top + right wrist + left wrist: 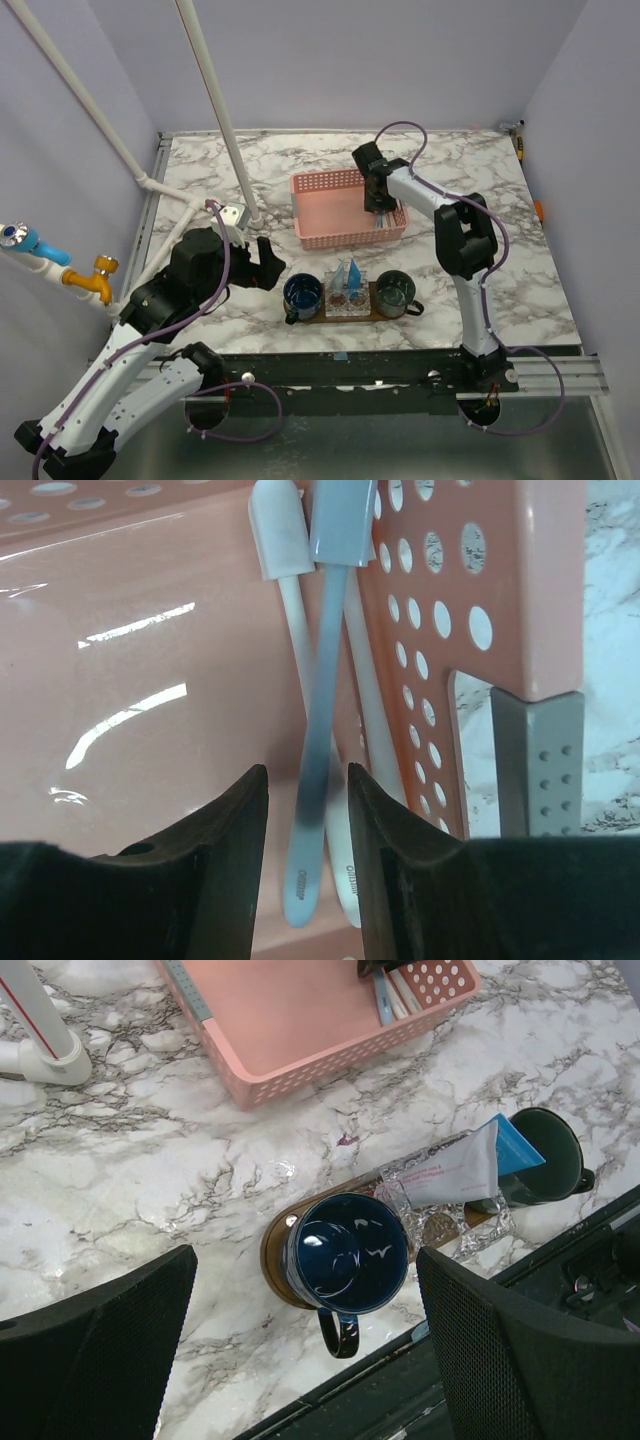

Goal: Prepare toiletry sets of a toothbrush and toothpaste on the tray

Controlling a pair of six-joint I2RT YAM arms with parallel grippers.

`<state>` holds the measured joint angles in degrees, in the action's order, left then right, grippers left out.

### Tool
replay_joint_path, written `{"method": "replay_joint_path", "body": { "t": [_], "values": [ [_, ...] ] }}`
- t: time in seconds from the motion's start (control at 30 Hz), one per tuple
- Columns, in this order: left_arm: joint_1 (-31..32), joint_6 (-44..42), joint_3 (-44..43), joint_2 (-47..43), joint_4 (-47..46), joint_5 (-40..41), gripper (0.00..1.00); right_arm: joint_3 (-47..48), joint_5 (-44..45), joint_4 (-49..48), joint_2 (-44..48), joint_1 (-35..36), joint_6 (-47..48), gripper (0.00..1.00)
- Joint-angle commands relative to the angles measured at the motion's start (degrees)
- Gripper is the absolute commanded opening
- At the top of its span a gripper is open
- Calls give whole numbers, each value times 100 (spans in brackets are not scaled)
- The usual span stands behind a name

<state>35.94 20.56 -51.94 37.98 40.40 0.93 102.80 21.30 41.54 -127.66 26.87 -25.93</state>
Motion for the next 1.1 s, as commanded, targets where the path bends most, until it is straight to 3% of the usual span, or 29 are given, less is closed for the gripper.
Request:
{"method": "replay_joint_path", "body": {
  "t": [0.0, 0.1, 0.5, 1.07],
  "values": [
    [-35, -7, 44, 25, -25, 118, 91, 174, -69, -185, -222, -34, -74, 40],
    [-37, -8, 44, 32, -24, 127, 91, 113, -106, -250, -260, -34, -60, 37],
    [-35, -8, 44, 65, -17, 162, 91, -65, -215, -370, -180, -43, -27, 1],
    [-35, -8, 39, 121, -6, 174, 91, -424, -309, -573, 959, -33, 24, 1]
  ]
}}
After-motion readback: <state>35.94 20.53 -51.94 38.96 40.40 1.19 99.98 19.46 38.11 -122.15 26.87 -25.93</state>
